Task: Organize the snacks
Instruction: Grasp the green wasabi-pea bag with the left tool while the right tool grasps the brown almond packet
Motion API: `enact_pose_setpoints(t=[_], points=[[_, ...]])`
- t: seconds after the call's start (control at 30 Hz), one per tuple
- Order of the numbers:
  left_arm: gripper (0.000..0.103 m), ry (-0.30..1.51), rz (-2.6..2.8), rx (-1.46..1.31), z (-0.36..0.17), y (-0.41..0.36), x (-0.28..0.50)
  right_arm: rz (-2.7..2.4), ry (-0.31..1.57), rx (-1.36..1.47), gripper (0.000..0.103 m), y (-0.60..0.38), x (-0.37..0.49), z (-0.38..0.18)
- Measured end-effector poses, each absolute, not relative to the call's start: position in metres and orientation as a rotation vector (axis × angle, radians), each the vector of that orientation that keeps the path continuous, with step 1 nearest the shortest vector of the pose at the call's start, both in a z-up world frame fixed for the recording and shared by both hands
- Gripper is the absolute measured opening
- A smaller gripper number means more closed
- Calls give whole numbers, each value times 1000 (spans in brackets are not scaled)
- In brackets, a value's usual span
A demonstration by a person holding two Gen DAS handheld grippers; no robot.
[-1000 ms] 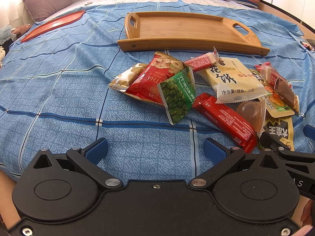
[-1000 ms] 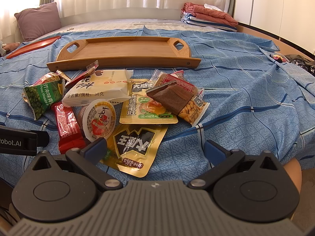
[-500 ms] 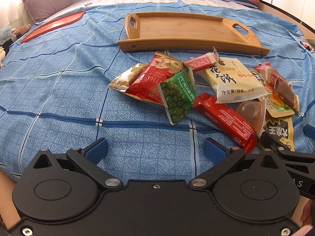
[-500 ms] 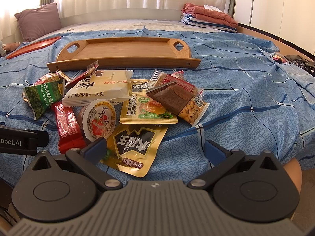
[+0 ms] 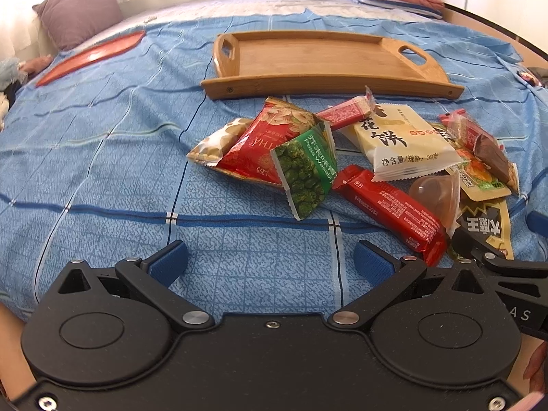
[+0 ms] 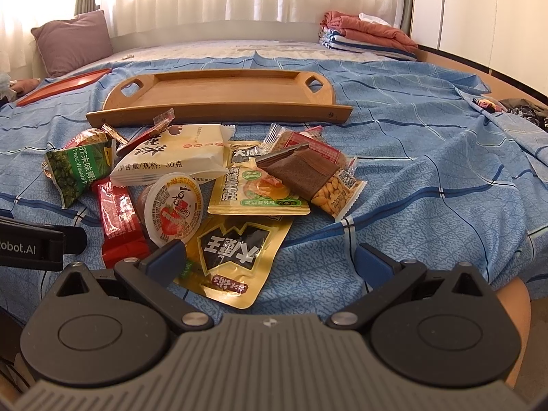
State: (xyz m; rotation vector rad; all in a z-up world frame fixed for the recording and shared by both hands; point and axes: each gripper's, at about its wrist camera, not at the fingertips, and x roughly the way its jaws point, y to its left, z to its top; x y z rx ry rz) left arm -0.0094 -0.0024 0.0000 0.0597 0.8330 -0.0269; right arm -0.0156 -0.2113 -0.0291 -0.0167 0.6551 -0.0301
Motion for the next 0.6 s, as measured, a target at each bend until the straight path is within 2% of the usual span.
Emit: enact_pose_setpoints(t=[0.3,0.4,0.47,0.6], points=[[102,753,-49,54,3,2,-16,10,560,-25,103,-213,-20,-27],[93,693,-70,16,13,6,-20,45,526,-29,102,-217,-22,-18],[91,654,-85,-13,20,7,-21,43,494,-45,101,-219,-24,-13],[75,600,-114,-58,30,7,-17,-11,478,-27,92,-232,-14,-8]])
